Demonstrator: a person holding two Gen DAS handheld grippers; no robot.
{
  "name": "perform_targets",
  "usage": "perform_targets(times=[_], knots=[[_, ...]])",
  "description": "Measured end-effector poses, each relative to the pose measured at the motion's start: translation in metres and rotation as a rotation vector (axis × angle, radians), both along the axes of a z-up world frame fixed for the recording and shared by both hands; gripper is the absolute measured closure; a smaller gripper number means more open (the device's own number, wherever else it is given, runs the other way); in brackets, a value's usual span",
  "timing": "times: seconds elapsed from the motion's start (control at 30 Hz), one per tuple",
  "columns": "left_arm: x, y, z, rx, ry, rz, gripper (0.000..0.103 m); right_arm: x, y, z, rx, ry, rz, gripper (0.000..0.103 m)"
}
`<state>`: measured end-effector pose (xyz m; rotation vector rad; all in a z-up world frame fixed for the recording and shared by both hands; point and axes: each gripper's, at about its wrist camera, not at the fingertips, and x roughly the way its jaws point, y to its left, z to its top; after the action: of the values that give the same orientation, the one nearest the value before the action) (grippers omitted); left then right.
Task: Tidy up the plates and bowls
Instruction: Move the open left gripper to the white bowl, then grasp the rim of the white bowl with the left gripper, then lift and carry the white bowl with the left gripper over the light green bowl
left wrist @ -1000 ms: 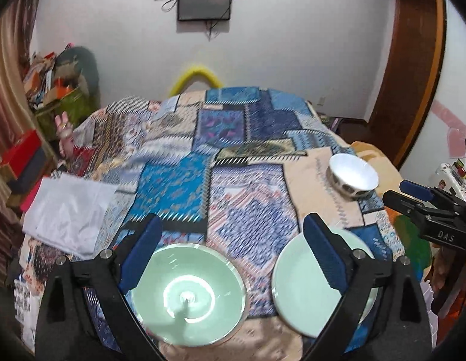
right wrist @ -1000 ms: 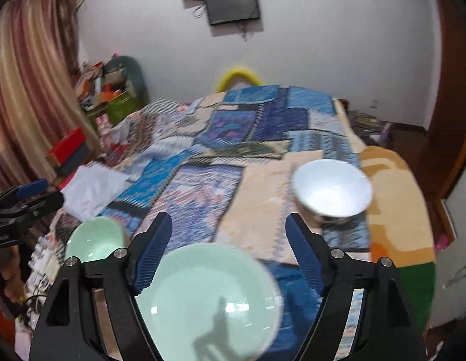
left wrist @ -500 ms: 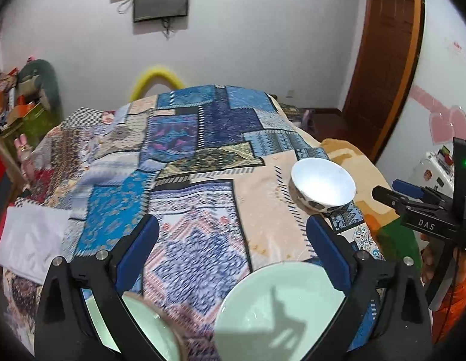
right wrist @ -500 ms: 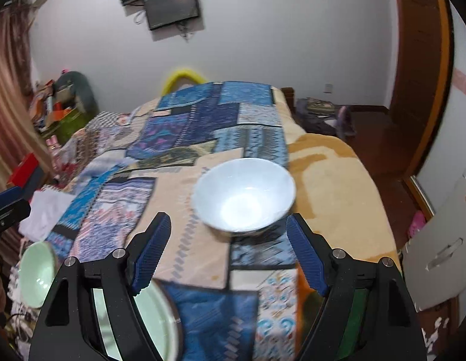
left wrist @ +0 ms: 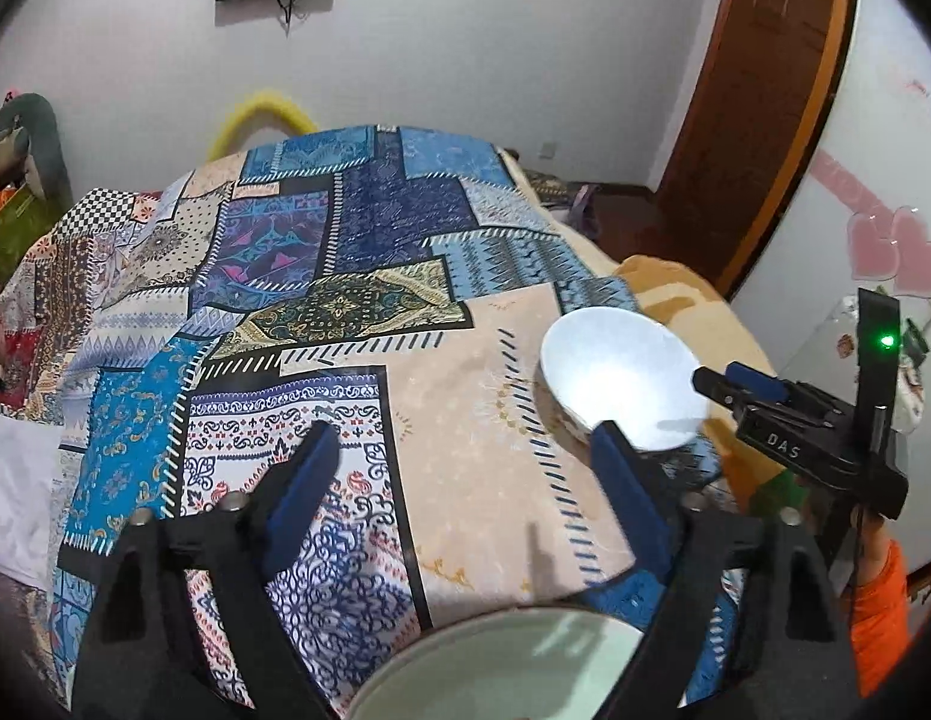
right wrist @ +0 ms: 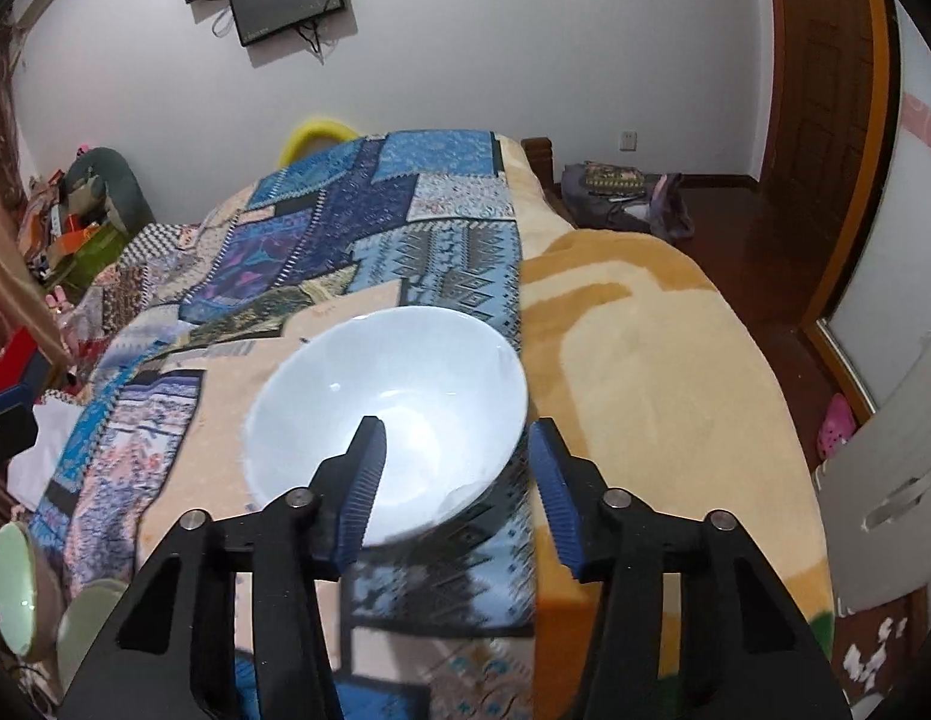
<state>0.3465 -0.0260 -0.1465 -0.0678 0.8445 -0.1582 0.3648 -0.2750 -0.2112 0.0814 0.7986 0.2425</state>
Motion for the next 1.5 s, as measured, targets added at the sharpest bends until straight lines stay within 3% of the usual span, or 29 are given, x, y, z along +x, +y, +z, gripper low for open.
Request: perform_targets(times=[0.4,0.43,0.77,0.97,1.03,1.1,1.2,1.5], knots=[[0.047,-0.019,-0.04,0.011,0.12,-0.034,0.031,0.041,-0.012,-0.035,0.03,0.132,0.033,0.081],[0.05,-0.02,-0.043,0.012,0.13,-0.036,0.032,0.042,-0.01,-0.037,0.035,0.136,0.04,0.087],[0.066,-0.043,-0.067,0.032,0.174,-0.088,0.033,0.03,0.007,-0.031,0.001,0.102,0.138,0.088],[0.075,-0.052,-0.09,0.035,0.25,-0.102,0.05,0.026,0.017,-0.032,0.004,0.113,0.192,0.088],[0.077,-0.054,-0.099,0.025,0.286,-0.113,0.063,0.025,0.021,-0.034,0.008,0.12,0.205,0.088],[0.077,-0.056,-0.106,0.015,0.315,-0.128,0.069,0.023,0.024,-0.036,0.007,0.126,0.213,0.088],[0.074,-0.06,-0.111,0.019,0.309,-0.139,0.079,0.02,0.026,-0.037,0.017,0.121,0.215,0.088],[0.065,-0.058,-0.105,-0.008,0.308,-0.144,0.086,0.011,0.024,-0.03,0.037,0.118,0.197,0.088]])
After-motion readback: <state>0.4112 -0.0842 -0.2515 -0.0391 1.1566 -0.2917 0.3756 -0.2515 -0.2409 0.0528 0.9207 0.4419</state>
